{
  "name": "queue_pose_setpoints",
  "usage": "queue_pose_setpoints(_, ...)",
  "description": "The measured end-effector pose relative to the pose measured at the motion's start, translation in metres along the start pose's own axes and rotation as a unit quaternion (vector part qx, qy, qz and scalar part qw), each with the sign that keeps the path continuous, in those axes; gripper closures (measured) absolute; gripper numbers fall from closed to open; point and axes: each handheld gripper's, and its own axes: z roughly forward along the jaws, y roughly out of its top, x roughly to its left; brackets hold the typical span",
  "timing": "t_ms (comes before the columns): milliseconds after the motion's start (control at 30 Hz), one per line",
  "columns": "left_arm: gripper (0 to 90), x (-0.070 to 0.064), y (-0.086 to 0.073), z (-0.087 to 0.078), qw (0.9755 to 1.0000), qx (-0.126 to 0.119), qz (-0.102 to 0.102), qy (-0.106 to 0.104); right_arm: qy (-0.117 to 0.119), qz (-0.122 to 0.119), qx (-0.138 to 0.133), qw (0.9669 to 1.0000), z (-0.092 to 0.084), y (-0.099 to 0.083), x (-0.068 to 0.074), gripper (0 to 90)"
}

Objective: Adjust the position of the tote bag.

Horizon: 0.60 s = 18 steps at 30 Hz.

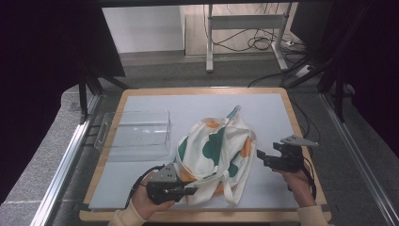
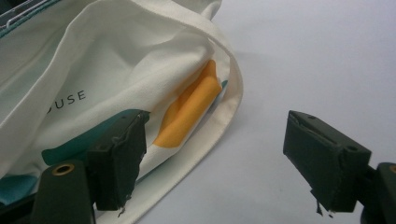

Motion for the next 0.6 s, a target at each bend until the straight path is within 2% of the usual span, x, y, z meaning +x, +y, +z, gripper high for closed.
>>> queue_pose_setpoints(300,77.2,0.001,-0.002,-0.002,1.0000,-0.001,0.003,0.002,0.008,-0.007,0.006,0.9999,0.001,0.010,0.002,25.1)
queue_pose_setpoints(400,77.2,0.002,-0.006,-0.002,1.0000,-0.002,0.004,0.003,0.013,-0.017,0.000,0.9998,0.003,0.023,0.006,25.7)
queue_pose_setpoints(600,77.2,0.000,-0.007,-0.002,0.9999,-0.004,0.009,0.005,0.005,-0.040,0.009,0.9991,0.017,0.052,0.015,25.9)
